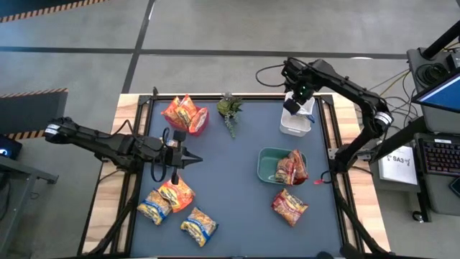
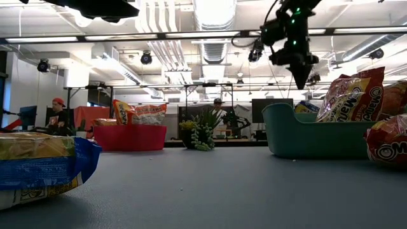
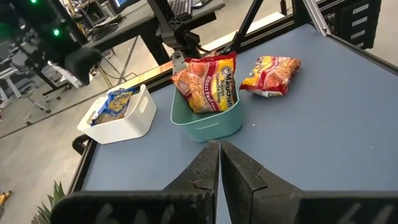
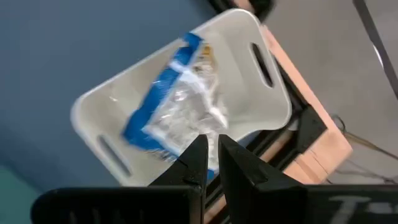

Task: Sort Maruchan noodles
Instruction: Put the blue noodle pack into the white bin

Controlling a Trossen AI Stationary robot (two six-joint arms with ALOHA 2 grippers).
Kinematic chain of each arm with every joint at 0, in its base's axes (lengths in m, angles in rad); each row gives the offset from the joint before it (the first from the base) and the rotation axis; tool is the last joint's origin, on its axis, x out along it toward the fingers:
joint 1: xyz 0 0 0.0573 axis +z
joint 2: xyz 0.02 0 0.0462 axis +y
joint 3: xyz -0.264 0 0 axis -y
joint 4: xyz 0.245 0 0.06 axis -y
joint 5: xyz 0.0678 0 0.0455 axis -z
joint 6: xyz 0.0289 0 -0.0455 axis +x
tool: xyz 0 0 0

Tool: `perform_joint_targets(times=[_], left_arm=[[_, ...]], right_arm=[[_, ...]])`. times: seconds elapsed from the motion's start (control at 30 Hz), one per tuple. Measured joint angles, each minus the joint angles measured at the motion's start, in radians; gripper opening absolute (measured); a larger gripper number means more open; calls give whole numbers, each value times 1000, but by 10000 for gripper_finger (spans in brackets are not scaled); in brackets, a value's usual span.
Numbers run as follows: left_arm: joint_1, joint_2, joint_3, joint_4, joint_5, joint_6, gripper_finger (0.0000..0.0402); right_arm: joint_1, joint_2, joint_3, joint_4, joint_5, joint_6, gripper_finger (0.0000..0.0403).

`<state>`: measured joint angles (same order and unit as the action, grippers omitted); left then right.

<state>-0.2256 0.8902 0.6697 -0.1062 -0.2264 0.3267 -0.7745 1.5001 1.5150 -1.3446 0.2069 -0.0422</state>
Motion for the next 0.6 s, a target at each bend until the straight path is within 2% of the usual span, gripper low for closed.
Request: perform_joint_targets(times=[0.13,0.43,0.6], left_arm=[[0,1,-1,0,0,-2,0],[0,2,-2,-3,0,0,0],[0,5,-3,-2,0,1,0]], right_arm=[[26,-116,-98,100,-12,-12,28],[127,-453,-522,451,-23,-18,28],[139,-546,-602,476,10,64,34]])
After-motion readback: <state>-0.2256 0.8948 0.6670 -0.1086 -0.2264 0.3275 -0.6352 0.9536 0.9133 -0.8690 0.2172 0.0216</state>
